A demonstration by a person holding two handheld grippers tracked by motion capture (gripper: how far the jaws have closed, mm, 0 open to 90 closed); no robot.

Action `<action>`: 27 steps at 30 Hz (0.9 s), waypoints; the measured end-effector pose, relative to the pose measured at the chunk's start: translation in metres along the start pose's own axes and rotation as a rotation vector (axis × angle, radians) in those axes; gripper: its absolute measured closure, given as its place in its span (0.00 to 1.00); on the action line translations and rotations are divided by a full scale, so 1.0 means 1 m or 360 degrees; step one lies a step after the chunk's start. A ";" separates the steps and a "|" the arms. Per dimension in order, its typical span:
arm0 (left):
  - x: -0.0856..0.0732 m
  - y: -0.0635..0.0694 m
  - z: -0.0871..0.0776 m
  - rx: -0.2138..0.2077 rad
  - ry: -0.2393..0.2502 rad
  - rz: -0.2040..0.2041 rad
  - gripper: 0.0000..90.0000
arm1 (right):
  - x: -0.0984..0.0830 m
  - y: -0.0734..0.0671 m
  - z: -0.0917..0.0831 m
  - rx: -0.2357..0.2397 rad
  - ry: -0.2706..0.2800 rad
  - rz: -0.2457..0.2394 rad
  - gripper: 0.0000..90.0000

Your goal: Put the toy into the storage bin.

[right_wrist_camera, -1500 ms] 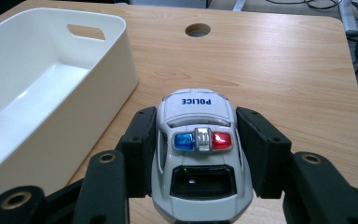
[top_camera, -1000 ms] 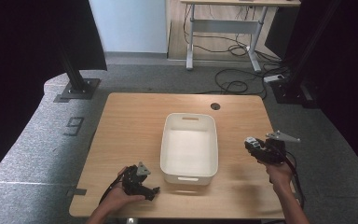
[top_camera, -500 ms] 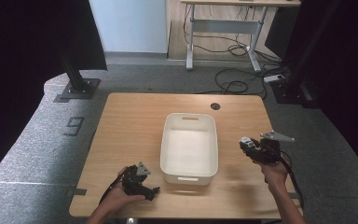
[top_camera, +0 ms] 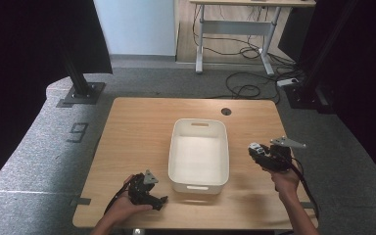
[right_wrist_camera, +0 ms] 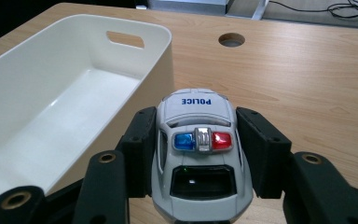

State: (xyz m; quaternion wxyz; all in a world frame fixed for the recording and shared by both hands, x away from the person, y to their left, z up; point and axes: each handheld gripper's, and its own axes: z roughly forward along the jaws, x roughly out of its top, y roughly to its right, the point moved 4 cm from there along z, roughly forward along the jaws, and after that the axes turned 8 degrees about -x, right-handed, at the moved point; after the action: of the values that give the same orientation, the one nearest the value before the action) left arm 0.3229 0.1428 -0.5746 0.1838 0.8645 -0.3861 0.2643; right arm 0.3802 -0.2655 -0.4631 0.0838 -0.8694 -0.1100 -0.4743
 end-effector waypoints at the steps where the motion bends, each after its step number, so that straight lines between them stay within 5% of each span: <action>1: 0.000 0.000 0.000 0.0000 0.0000 0.0000 0.00 | 0.000 0.000 0.000 0.0002 0.0003 0.0002 0.56; 27: 0.000 0.000 0.000 -0.0001 0.0001 0.0002 0.00 | 0.007 -0.016 0.000 0.0023 0.0034 -0.0014 0.56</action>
State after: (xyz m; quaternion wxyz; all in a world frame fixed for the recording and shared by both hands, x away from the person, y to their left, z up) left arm 0.3231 0.1427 -0.5746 0.1841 0.8641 -0.3866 0.2646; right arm 0.3797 -0.2494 -0.4568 0.0892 -0.8632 -0.1162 -0.4832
